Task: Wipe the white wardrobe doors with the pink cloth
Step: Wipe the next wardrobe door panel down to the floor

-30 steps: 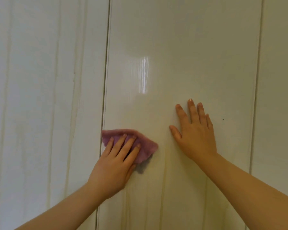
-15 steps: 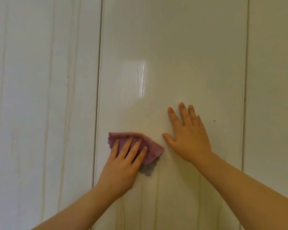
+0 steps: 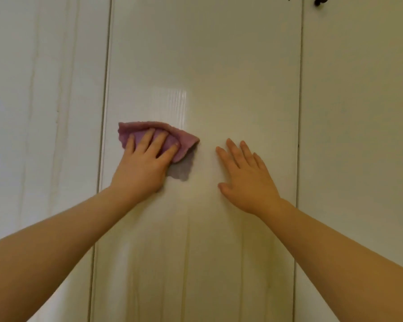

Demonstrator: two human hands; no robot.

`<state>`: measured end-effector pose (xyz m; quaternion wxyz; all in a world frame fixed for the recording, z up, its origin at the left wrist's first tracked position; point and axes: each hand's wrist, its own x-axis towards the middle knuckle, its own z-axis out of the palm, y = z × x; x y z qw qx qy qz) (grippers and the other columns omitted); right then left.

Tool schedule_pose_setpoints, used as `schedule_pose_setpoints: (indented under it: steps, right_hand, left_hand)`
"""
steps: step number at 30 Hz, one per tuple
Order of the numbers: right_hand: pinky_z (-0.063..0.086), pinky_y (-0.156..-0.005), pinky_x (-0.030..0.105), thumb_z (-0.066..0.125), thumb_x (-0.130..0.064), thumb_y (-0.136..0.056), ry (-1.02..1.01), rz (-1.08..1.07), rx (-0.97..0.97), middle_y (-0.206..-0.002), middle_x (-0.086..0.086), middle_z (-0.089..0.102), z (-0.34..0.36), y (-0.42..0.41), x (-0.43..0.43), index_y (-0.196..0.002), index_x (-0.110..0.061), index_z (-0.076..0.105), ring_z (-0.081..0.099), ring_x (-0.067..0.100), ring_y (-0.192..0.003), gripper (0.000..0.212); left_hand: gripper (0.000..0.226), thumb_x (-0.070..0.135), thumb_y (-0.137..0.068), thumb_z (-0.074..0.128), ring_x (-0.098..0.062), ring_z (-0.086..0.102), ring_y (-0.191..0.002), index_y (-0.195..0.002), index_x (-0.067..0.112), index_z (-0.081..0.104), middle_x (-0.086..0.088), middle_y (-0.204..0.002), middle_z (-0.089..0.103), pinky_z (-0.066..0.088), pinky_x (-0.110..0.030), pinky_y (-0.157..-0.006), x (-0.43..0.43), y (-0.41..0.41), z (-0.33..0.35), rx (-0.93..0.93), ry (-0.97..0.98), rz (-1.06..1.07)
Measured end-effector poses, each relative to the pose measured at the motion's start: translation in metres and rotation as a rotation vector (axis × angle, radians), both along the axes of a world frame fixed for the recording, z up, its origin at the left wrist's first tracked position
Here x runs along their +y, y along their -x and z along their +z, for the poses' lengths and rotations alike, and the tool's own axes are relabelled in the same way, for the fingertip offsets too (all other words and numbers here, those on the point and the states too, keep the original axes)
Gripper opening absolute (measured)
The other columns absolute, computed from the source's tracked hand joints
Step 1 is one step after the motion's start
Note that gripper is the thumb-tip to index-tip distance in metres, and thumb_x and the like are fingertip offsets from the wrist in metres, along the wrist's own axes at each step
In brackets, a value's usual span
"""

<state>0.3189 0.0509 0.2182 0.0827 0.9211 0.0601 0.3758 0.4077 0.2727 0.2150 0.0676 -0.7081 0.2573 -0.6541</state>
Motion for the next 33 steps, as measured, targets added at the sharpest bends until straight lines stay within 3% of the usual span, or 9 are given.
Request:
schedule_pose_setpoints:
  steps: [4, 8, 11, 15, 20, 24, 27, 30, 33]
  right_hand:
    - [-0.004, -0.115, 0.033, 0.038, -0.016, -0.093, -0.06, 0.016, 0.009, -0.154, -0.007, -0.021, 0.001, -0.005, -0.007, -0.148, -0.028, -0.011, -0.018, 0.017, -0.142, 0.075]
    - [-0.004, -0.115, 0.032, 0.033, -0.007, -0.091, -0.046, 0.018, 0.014, -0.155, -0.006, -0.019, 0.0, -0.003, -0.006, -0.148, -0.025, -0.01, -0.016, 0.017, -0.143, 0.073]
    - [-0.006, -0.114, 0.032, 0.031, -0.008, -0.093, -0.015, -0.004, -0.022, -0.156, -0.005, -0.014, -0.001, 0.004, -0.013, -0.149, -0.023, -0.006, -0.01, 0.015, -0.144, 0.069]
    - [-0.006, -0.114, 0.032, 0.028, -0.009, -0.095, -0.089, -0.068, -0.084, -0.157, -0.002, -0.009, -0.008, 0.004, -0.018, -0.149, -0.019, -0.003, -0.007, 0.016, -0.144, 0.064]
    - [-0.008, -0.114, 0.034, 0.028, -0.008, -0.094, -0.111, -0.063, -0.05, -0.156, -0.002, -0.014, -0.024, 0.001, -0.018, -0.149, -0.018, -0.006, -0.011, 0.016, -0.144, 0.066]
    - [-0.008, -0.114, 0.034, 0.029, -0.009, -0.095, -0.12, -0.071, -0.087, -0.157, -0.002, -0.008, -0.041, 0.013, -0.023, -0.149, -0.018, -0.002, -0.01, 0.017, -0.144, 0.064]
    - [-0.006, -0.114, 0.035, 0.028, -0.008, -0.095, -0.149, -0.08, -0.09, -0.157, -0.002, -0.008, -0.046, 0.019, -0.027, -0.149, -0.017, -0.002, -0.01, 0.017, -0.144, 0.063]
    - [-0.006, -0.114, 0.035, 0.028, -0.007, -0.095, -0.177, -0.085, -0.073, -0.157, -0.002, -0.009, -0.054, 0.021, -0.03, -0.149, -0.017, -0.002, -0.01, 0.018, -0.144, 0.063]
    - [-0.005, -0.114, 0.035, 0.028, -0.008, -0.095, -0.179, -0.095, -0.039, -0.157, -0.002, -0.01, -0.06, 0.024, -0.038, -0.149, -0.019, -0.003, -0.01, 0.018, -0.144, 0.064]
  left_hand:
    - [0.046, 0.018, -0.08, 0.043, -0.054, 0.053, -0.111, -0.119, 0.005, 0.063, -0.029, -0.122, 0.057, 0.033, -0.075, -0.086, -0.033, -0.003, -0.024, -0.015, 0.164, -0.065]
    - [0.046, 0.022, -0.083, 0.046, -0.042, 0.051, -0.117, -0.126, 0.009, 0.055, -0.02, -0.124, 0.06, 0.033, -0.066, -0.096, -0.032, 0.003, -0.111, -0.013, -0.196, -0.101]
    - [0.047, 0.022, -0.08, 0.049, -0.041, 0.06, -0.109, -0.122, 0.005, 0.06, -0.02, -0.121, 0.062, 0.043, -0.064, -0.087, -0.011, 0.006, -0.071, -0.053, -0.417, 0.0]
    - [0.045, 0.022, -0.088, 0.04, -0.048, 0.057, -0.11, -0.118, -0.002, 0.062, -0.026, -0.122, 0.059, 0.04, -0.07, -0.083, -0.028, 0.007, -0.003, 0.019, 0.036, 0.081]
    - [0.055, 0.017, -0.074, 0.038, -0.044, 0.053, -0.114, -0.123, 0.001, 0.057, -0.022, -0.12, 0.062, 0.036, -0.066, -0.094, -0.032, 0.01, -0.126, 0.013, -0.265, -0.021]
    - [0.075, 0.022, -0.057, 0.075, -0.04, 0.05, -0.117, -0.128, 0.005, 0.056, -0.017, -0.123, 0.062, 0.037, -0.062, -0.097, -0.012, 0.023, -0.15, 0.117, -0.436, 0.031]
    - [0.087, 0.012, -0.04, 0.087, -0.044, 0.056, -0.114, -0.122, 0.0, 0.061, -0.023, -0.124, 0.059, 0.041, -0.067, -0.086, -0.025, 0.026, -0.097, 0.155, -0.14, 0.084]
    - [0.062, 0.01, -0.071, 0.058, -0.046, 0.047, -0.122, -0.131, 0.001, 0.046, -0.025, -0.129, 0.055, 0.04, -0.069, -0.09, -0.036, 0.023, -0.095, 0.179, -0.015, 0.021]
    - [0.059, 0.016, -0.073, 0.045, -0.04, 0.043, -0.121, -0.131, 0.006, 0.044, -0.02, -0.125, 0.059, 0.036, -0.061, -0.1, -0.03, 0.025, -0.162, 0.127, -0.315, -0.062]
